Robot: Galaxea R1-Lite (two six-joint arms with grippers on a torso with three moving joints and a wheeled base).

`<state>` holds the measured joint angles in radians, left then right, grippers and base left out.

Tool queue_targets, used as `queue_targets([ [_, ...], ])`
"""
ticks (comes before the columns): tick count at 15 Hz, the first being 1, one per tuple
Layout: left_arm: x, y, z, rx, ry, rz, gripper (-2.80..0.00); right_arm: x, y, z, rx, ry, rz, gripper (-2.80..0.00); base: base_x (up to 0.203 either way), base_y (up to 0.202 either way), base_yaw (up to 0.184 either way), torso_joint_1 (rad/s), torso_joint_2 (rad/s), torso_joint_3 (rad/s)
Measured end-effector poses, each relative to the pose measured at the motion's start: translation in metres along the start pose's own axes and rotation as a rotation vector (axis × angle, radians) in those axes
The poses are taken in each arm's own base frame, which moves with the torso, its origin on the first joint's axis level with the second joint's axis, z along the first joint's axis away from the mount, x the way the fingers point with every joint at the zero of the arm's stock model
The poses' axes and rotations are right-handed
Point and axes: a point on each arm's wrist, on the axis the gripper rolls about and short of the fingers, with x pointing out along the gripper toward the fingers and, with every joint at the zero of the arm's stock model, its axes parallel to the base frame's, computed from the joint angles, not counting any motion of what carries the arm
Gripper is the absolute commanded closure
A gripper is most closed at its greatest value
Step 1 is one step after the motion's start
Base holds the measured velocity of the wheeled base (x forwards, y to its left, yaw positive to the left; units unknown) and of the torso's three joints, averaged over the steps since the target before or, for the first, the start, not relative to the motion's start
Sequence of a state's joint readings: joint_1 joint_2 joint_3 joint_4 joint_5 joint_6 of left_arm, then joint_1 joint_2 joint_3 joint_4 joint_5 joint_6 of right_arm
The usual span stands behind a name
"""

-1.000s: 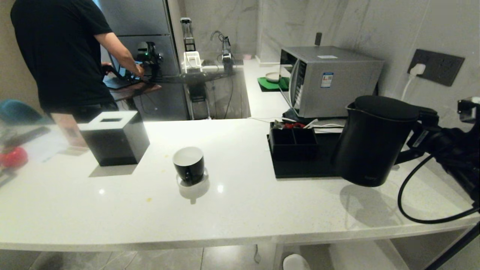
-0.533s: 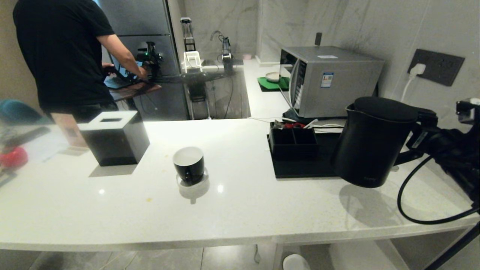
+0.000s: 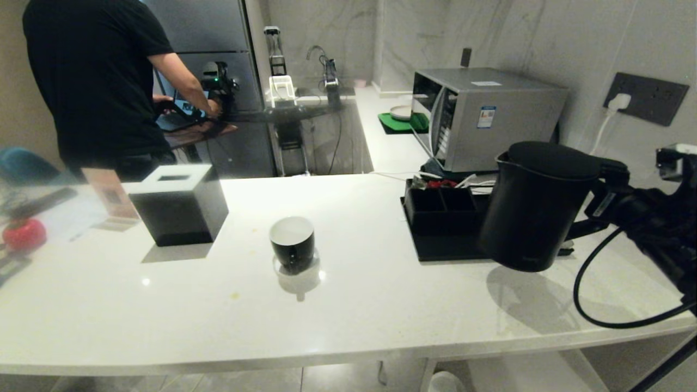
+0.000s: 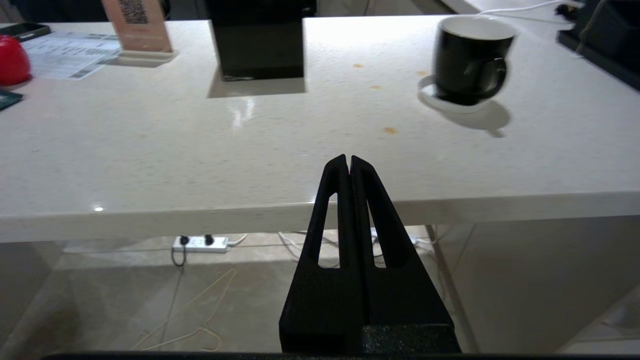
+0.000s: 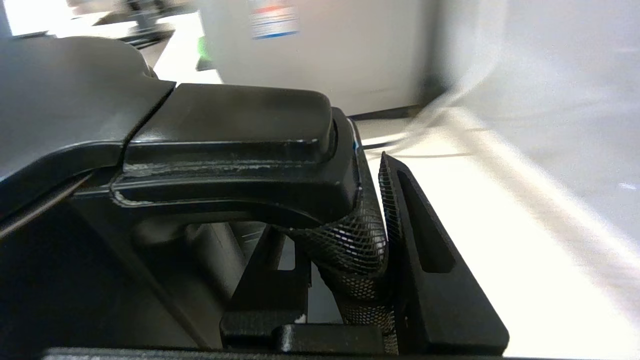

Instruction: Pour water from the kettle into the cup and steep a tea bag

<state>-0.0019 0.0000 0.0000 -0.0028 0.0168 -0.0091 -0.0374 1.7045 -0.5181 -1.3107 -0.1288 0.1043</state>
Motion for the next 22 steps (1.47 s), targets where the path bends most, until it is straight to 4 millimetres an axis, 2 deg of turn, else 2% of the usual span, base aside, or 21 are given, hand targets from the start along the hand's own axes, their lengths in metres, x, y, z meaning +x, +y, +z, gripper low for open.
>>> queue_targets([
  [15,0.0000,0.0000,0.0000,0.000,0.000,0.000,0.00,-0.0004,0.0000,0.0000,-0.004,0.000,-0.004,0.00,0.000,0.193,-0.001,0.002,0.00,0.002],
  [22,0.0000,0.0000,0.0000,0.000,0.000,-0.001,0.00,-0.0003,0.0020,-0.0004,-0.007,0.004,0.003,0.00,0.000,0.011,0.000,0.000,0.00,0.000],
])
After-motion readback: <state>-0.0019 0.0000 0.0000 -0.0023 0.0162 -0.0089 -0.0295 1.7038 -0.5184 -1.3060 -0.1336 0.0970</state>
